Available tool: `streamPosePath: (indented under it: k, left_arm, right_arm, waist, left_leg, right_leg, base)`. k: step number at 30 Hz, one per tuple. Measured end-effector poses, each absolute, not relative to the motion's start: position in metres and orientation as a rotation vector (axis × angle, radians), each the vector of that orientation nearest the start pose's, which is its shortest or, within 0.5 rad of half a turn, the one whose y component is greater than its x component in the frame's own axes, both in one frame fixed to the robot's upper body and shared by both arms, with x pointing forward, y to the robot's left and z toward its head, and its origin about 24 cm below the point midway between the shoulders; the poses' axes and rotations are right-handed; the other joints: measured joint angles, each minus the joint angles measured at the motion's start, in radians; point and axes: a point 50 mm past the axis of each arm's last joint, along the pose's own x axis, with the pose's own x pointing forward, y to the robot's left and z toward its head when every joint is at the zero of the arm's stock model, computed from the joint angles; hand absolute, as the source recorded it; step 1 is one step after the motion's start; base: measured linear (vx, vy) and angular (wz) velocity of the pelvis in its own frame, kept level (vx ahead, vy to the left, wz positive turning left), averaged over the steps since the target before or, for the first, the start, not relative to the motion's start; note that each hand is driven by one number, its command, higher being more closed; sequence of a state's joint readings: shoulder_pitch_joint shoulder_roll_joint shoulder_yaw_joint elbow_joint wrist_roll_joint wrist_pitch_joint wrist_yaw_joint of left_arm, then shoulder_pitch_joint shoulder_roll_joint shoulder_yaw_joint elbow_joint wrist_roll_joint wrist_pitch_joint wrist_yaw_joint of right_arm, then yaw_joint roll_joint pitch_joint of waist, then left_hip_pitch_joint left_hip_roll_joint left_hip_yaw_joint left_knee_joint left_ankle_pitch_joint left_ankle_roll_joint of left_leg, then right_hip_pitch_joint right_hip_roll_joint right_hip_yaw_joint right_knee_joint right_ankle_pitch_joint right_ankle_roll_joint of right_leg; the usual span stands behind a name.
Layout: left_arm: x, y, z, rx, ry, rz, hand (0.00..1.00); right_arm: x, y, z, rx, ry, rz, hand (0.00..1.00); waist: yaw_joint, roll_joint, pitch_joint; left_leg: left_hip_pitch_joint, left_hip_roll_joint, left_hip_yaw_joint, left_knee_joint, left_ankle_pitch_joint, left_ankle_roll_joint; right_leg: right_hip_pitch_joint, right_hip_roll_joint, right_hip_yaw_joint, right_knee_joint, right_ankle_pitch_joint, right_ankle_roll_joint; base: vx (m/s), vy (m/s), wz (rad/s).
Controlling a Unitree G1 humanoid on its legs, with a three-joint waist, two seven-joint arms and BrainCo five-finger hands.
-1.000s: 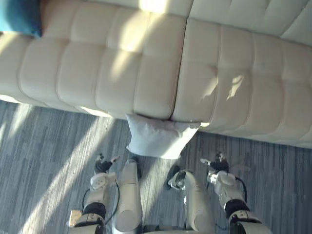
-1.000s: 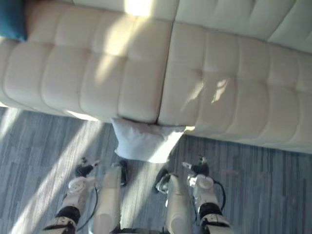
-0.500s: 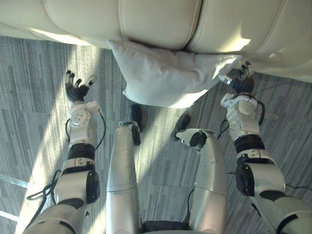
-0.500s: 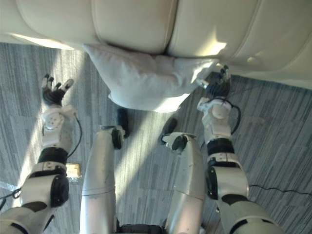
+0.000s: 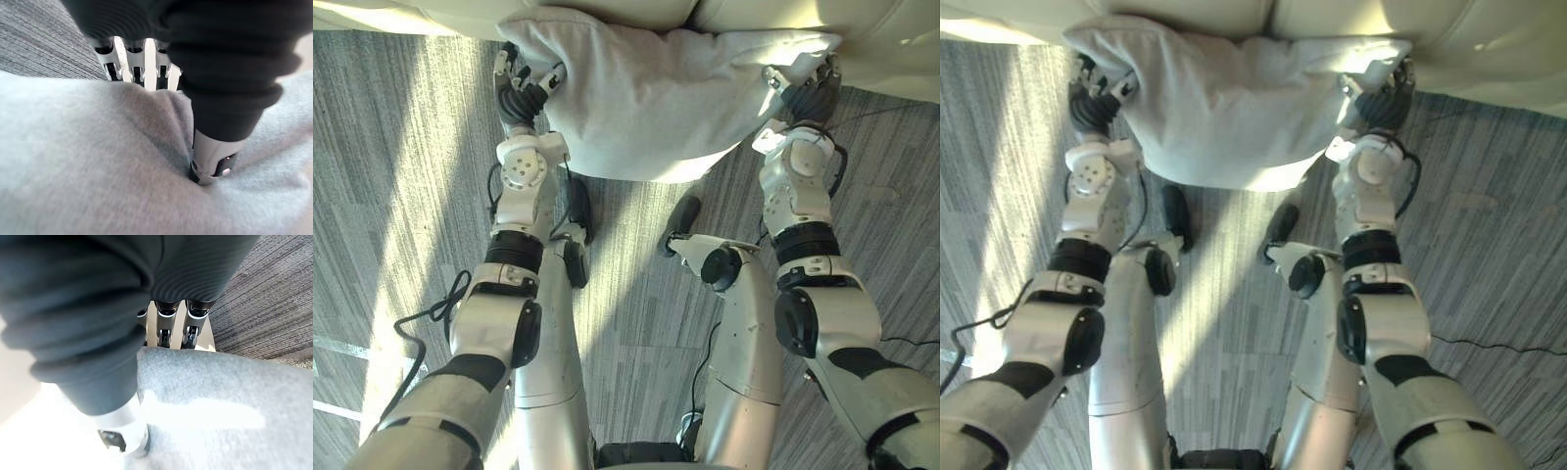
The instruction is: Pick up cushions and gather them together orderly.
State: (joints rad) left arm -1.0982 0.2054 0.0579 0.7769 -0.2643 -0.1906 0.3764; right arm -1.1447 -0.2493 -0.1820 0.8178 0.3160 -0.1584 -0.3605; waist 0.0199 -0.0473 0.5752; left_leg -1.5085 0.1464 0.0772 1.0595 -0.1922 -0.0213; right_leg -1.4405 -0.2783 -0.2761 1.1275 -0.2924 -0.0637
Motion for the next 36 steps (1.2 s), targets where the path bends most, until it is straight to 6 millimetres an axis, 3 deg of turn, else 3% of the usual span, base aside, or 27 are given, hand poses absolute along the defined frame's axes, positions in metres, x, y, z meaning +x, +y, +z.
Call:
streamPosePath:
  k: [6, 11, 16, 19, 21, 23, 26, 28, 33, 36]
  left_arm:
    - [0.403, 0.155, 0.245, -0.191, -0.457, 0.321, 1.0]
    - [0.392, 0.151, 0.233, -0.235, -0.475, 0.314, 1.0]
    - [0.371, 0.148, 0.207, -0.28, -0.496, 0.31, 1.0]
    - [0.357, 0.14, 0.191, -0.295, -0.494, 0.288, 1.0]
    - [0.342, 0.134, 0.168, -0.299, -0.46, 0.272, 1.0]
    - [0.324, 0.13, 0.15, -0.317, -0.439, 0.263, 1.0]
    - [0.304, 0.133, 0.127, -0.323, -0.396, 0.272, 1.0]
    - [0.282, 0.138, 0.104, -0.347, -0.338, 0.297, 1.0]
    - [0.252, 0.146, 0.066, -0.371, -0.216, 0.3, 1.0]
    - [0.235, 0.149, 0.047, -0.344, -0.142, 0.274, 1.0]
  right_arm:
    - [0.408, -0.146, 0.258, 0.353, -0.422, -0.238, 1.0]
    - [0.396, -0.142, 0.24, 0.38, -0.448, -0.216, 1.0]
    - [0.376, -0.136, 0.208, 0.427, -0.451, -0.195, 1.0]
    - [0.359, -0.138, 0.188, 0.431, -0.451, -0.197, 1.0]
    - [0.343, -0.141, 0.168, 0.434, -0.439, -0.211, 1.0]
    - [0.32, -0.142, 0.155, 0.433, -0.458, -0.204, 1.0]
    - [0.294, -0.139, 0.136, 0.4, -0.439, -0.193, 1.0]
    - [0.274, -0.134, 0.117, 0.368, -0.393, -0.17, 1.0]
    - [0.251, -0.131, 0.079, 0.303, -0.261, -0.131, 1.0]
    - [0.246, -0.133, 0.061, 0.281, -0.19, -0.123, 1.0]
  waist:
    - [-0.001, 0.0, 0.0]
    - [-0.005, -0.003, -0.004]
    - [-0.005, -0.005, -0.008]
    - [-0.004, -0.003, -0.02]
    - [-0.003, -0.003, -0.089]
    - [0.013, -0.004, -0.094]
    - [0.019, -0.005, -0.137]
    - [0.023, -0.004, -0.205]
    - [0.037, -0.008, -0.312]
    - [0.028, -0.008, -0.324]
  left_leg:
    - [0.02, 0.015, -0.001, 0.025, 0.008, 0.006]
    - [0.137, 0.02, 0.005, -0.018, 0.005, 0.007]
    - [0.41, 0.021, 0.029, -0.187, 0.022, -0.017]
    - [0.556, 0.018, 0.032, -0.267, 0.029, -0.021]
    - [0.631, 0.014, 0.038, -0.32, 0.04, -0.02]
    - [0.762, 0.013, 0.049, -0.362, 0.033, -0.023]
    - [0.872, 0.009, 0.051, -0.419, 0.03, -0.026]
    - [0.963, 0.004, 0.052, -0.474, 0.019, -0.033]
    - [1.097, -0.001, 0.073, -0.568, 0.004, -0.039]
    - [1.16, -0.01, 0.082, -0.557, -0.053, -0.034]
  right_leg:
    - [0.016, 0.016, 0.008, 0.015, 0.009, -0.014]
    - [0.125, 0.033, 0.013, -0.027, 0.008, 0.002]
    - [0.38, 0.057, 0.0, -0.191, 0.035, 0.029]
    - [0.532, 0.066, -0.025, -0.276, 0.049, 0.022]
    - [0.608, 0.069, -0.04, -0.328, 0.052, 0.02]
    - [0.74, 0.079, -0.044, -0.382, 0.055, 0.015]
    - [0.858, 0.089, -0.058, -0.451, 0.056, 0.021]
    - [0.958, 0.1, -0.072, -0.519, 0.054, 0.04]
    - [1.089, 0.122, -0.067, -0.633, 0.056, 0.069]
    - [1.148, 0.123, -0.047, -0.64, 0.047, 0.087]
  base:
    - [-0.02, 0.008, -0.06]
    - [-0.07, 0.012, -0.05]
    - [-0.09, 0.006, -0.13]
    - [0.01, -0.005, 0.01]
    - [0.14, -0.011, 0.08]
    - [0.19, -0.008, -0.02]
    - [0.18, 0.007, 0.06]
    - [0.2, 0.014, 0.08]
    - [0.15, 0.015, -0.07]
    - [0.18, 0.06, -0.19]
